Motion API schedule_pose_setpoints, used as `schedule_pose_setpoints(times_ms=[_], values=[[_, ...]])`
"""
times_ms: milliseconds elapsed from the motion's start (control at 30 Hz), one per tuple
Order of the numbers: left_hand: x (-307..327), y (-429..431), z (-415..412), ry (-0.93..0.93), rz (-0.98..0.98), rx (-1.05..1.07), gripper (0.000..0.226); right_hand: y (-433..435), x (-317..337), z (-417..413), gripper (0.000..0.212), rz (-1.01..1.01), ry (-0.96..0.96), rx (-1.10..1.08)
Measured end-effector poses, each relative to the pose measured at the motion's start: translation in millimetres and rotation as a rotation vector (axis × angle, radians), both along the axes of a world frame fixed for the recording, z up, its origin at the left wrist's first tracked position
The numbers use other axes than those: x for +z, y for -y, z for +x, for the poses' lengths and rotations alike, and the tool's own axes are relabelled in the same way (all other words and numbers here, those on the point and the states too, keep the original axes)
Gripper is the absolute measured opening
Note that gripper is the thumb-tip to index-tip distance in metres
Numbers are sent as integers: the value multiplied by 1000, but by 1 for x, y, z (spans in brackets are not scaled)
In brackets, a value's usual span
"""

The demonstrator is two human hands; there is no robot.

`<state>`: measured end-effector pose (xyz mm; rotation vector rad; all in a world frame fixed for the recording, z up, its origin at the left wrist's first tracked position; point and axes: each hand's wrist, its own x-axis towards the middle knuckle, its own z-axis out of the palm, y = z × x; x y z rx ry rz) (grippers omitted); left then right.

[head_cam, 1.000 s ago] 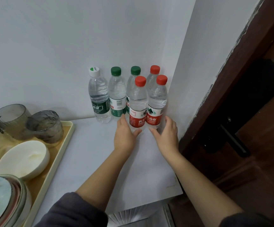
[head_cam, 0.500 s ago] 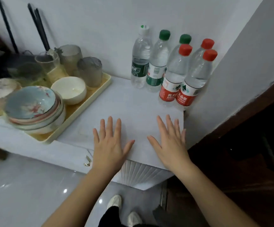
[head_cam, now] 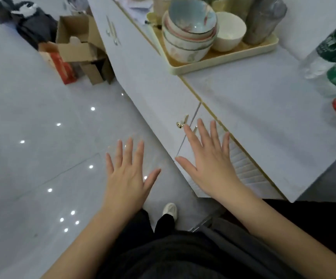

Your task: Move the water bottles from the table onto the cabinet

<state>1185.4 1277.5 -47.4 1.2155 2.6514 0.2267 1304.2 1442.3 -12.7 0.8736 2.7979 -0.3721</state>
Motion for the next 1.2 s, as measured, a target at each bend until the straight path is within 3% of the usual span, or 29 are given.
schedule_pose_setpoints(times_ms=[400,533,1200], values=[[-36,153,-17,277,-135,482,95,127,-48,-118,76,-60,253,486],[-43,207,-36,338,-186,633,80,184,-56,-156,75,-65,306,612],[-51,358,-66,467,-59,1326,72,384,-79,-300,75,25,430,1323]])
